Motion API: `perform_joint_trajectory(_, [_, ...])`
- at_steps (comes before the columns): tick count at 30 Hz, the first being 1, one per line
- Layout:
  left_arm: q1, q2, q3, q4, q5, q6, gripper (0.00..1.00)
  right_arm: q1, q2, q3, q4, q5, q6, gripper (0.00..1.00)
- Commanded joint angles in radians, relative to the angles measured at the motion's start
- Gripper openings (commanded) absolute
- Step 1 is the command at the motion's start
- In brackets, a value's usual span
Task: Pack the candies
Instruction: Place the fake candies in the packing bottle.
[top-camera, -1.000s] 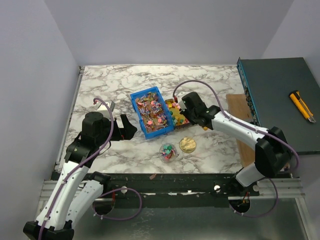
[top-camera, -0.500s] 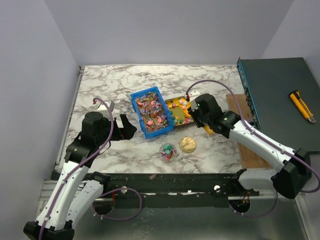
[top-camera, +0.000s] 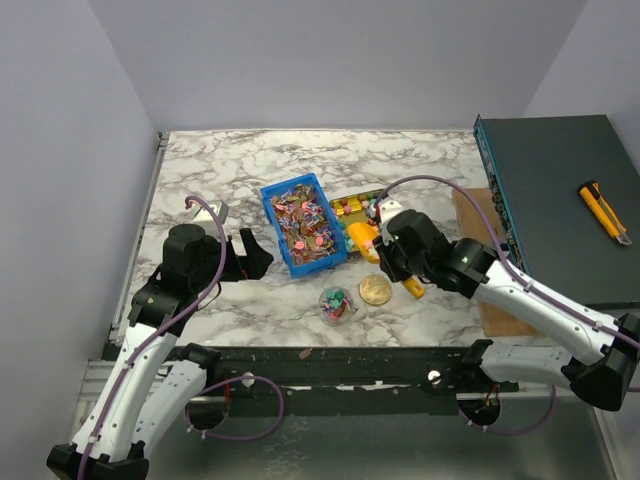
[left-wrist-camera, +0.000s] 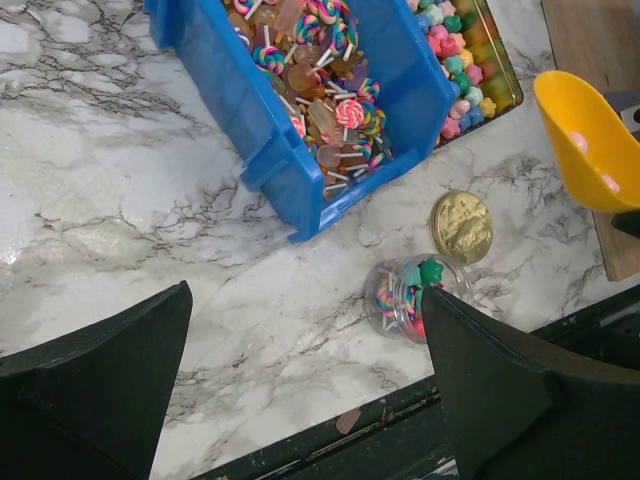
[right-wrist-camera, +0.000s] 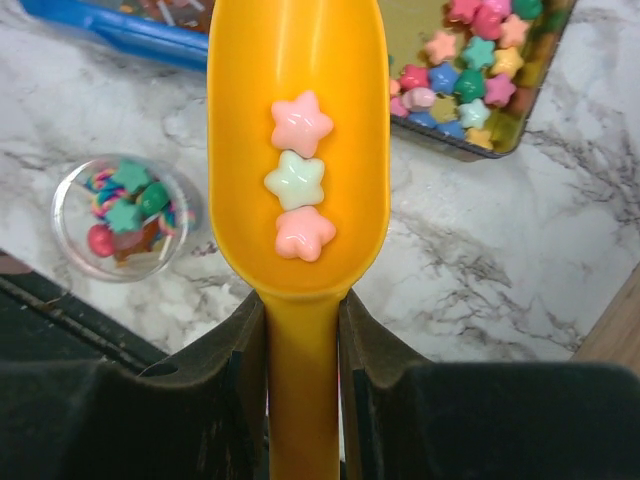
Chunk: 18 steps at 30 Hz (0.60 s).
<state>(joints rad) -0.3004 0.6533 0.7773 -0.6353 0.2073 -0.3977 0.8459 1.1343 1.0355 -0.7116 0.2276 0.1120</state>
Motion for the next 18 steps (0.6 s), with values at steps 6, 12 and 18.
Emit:
perform_joint_trajectory(6, [0.006,-0.018,-0.003,-0.011,-0.007,0.011,0.99,0.196,0.01,0.104,-0.211,0.09,0.231,0.01])
perform_joint_trajectory(12, [0.006,-0.029,-0.003,-0.011,-0.006,0.012,0.99,0.323,0.022,0.124,-0.277,0.093,0.34,0.01])
perform_joint_trajectory(18, [0.006,-0.032,-0.004,-0.012,0.004,0.011,0.99,0.421,0.09,0.142,-0.376,0.096,0.418,0.01])
